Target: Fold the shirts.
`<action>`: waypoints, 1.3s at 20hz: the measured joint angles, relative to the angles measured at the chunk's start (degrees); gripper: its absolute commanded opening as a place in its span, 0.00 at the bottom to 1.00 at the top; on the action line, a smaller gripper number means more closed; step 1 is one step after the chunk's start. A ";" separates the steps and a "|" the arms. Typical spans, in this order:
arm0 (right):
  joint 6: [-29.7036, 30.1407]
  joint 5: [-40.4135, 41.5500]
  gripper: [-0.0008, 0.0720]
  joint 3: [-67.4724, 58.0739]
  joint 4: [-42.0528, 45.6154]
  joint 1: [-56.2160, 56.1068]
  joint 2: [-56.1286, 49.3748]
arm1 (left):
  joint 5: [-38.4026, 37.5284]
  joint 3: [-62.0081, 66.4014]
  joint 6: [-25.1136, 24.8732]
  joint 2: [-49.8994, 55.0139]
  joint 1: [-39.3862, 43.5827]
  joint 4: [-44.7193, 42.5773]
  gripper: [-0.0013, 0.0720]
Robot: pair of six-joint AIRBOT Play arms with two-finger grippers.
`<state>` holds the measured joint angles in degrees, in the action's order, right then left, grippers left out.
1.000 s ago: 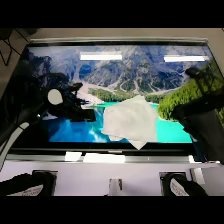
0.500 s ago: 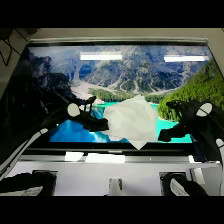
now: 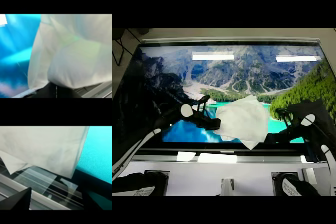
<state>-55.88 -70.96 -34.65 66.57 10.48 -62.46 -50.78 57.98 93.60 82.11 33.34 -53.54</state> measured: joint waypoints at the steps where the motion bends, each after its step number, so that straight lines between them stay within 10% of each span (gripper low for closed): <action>1: -0.83 1.22 0.95 0.22 -0.37 0.00 0.00 | 0.07 0.00 -0.11 -0.02 0.00 0.00 0.06; 12: -3.04 6.99 0.93 0.61 -8.09 0.02 -5.31 | 0.22 0.00 -0.59 -0.74 0.00 0.09 0.06; 15: -2.64 6.78 0.61 0.61 -9.03 0.02 -6.88 | 0.22 0.00 -0.59 -0.81 0.00 0.09 0.06; 17: -2.54 7.72 0.04 0.92 -9.14 0.00 -7.65 | 0.22 0.00 -0.59 -0.85 0.00 0.09 0.06; 26: 6.80 2.82 0.04 -12.70 -14.03 -0.09 -1.20 | 1.09 6.40 -3.43 -7.48 -1.88 -1.86 0.06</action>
<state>-49.08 -68.14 -47.35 52.53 10.39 -63.66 -49.69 64.38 90.17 74.63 31.46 -55.40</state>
